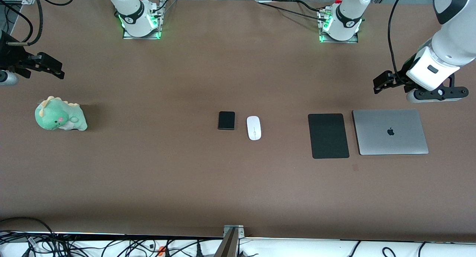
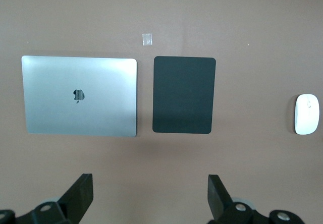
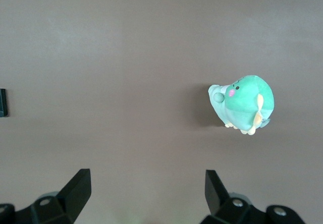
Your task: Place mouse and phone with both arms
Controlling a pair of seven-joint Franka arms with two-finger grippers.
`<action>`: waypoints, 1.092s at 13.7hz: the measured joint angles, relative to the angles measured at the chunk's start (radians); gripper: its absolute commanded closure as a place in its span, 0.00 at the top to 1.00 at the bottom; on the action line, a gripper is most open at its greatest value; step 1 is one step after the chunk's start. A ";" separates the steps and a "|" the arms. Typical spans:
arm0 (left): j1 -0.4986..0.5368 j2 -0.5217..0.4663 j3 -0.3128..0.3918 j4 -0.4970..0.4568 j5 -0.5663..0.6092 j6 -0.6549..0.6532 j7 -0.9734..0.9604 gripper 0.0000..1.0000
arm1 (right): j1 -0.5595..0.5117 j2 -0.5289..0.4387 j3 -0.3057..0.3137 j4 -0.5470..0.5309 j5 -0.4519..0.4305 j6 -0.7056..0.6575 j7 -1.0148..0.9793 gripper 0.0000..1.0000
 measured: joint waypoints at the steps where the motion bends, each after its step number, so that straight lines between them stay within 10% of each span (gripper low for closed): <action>1: 0.000 0.000 0.000 0.000 0.000 0.000 0.000 1.00 | 0.002 0.003 0.000 0.000 0.000 0.000 0.000 1.00; 15: 0.000 0.002 0.000 0.000 0.000 -0.002 0.003 1.00 | 0.010 0.011 0.000 0.003 0.000 0.000 0.000 1.00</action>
